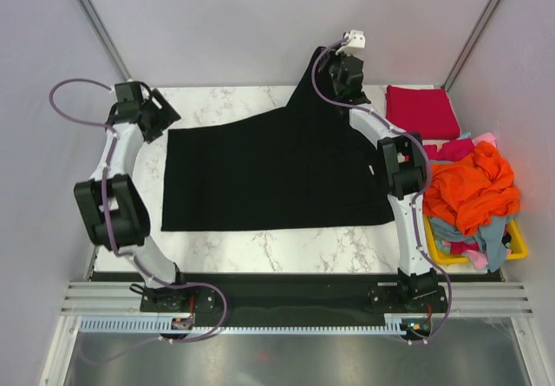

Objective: Fold and stack the t-shirts

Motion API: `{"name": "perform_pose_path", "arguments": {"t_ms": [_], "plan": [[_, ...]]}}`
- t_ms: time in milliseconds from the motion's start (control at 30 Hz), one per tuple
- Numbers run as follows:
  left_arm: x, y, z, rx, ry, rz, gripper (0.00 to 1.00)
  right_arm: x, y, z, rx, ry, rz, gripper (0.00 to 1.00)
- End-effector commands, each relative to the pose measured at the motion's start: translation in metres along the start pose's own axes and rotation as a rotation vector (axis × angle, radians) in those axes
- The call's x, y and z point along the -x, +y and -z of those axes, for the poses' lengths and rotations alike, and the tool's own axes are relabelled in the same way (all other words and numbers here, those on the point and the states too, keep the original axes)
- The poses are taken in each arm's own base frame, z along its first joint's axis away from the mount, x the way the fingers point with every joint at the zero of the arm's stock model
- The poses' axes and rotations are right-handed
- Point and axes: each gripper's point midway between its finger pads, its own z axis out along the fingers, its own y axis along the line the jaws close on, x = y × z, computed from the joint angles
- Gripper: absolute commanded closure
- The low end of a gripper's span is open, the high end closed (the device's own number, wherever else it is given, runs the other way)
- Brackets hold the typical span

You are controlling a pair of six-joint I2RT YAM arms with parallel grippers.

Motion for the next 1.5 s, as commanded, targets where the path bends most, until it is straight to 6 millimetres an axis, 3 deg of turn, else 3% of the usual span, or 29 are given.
{"name": "perform_pose_path", "arguments": {"t_ms": [0, 33, 133, 167, 200, 267, 400, 733, 1100, 1200, 1300, 1333, 1467], "plan": [[0.043, 0.012, -0.035, 0.099, -0.094, -0.095, 0.19, 0.074, 0.016, 0.002, 0.047, -0.179, 0.022, 1.0], [0.05, 0.014, -0.053, 0.112, -0.086, -0.111, 0.19, 0.072, 0.017, 0.001, 0.052, -0.176, 0.009, 1.0], [0.057, 0.02, -0.078, 0.134, -0.079, -0.155, 0.2, 0.06, 0.017, -0.004, 0.068, -0.146, 0.003, 1.0], [0.045, 0.029, -0.099, 0.146, -0.034, -0.158, 0.22, 0.056, 0.016, -0.005, 0.068, -0.14, 0.004, 1.0], [0.049, 0.026, -0.104, 0.134, -0.034, -0.164, 0.23, 0.056, 0.014, -0.006, 0.069, -0.136, 0.004, 1.0], [0.034, 0.029, -0.125, 0.114, 0.018, -0.156, 0.25, 0.054, 0.008, -0.007, 0.059, -0.136, -0.007, 1.0], [0.029, 0.03, -0.149, 0.094, 0.045, -0.156, 0.3, 0.043, -0.002, -0.01, 0.052, -0.119, -0.029, 1.0], [0.017, 0.039, -0.174, 0.101, 0.083, -0.13, 0.32, 0.033, -0.009, -0.011, 0.048, -0.096, -0.039, 1.0], [0.001, 0.046, -0.195, 0.083, 0.136, -0.098, 0.44, 0.031, -0.029, -0.01, 0.029, -0.093, -0.078, 1.0], [-0.001, 0.042, -0.197, 0.066, 0.145, -0.093, 0.55, 0.028, -0.029, -0.01, 0.031, -0.089, -0.088, 1.0], [-0.003, 0.043, -0.198, 0.057, 0.154, -0.089, 0.71, 0.027, -0.028, -0.011, 0.043, -0.085, -0.089, 1.0], [-0.003, 0.043, -0.197, 0.059, 0.155, -0.088, 0.81, 0.026, -0.028, -0.011, 0.048, -0.083, -0.087, 1.0], [0.003, 0.039, -0.196, 0.048, 0.141, -0.081, 0.88, 0.015, -0.021, -0.014, 0.099, -0.058, -0.086, 1.0]]}}
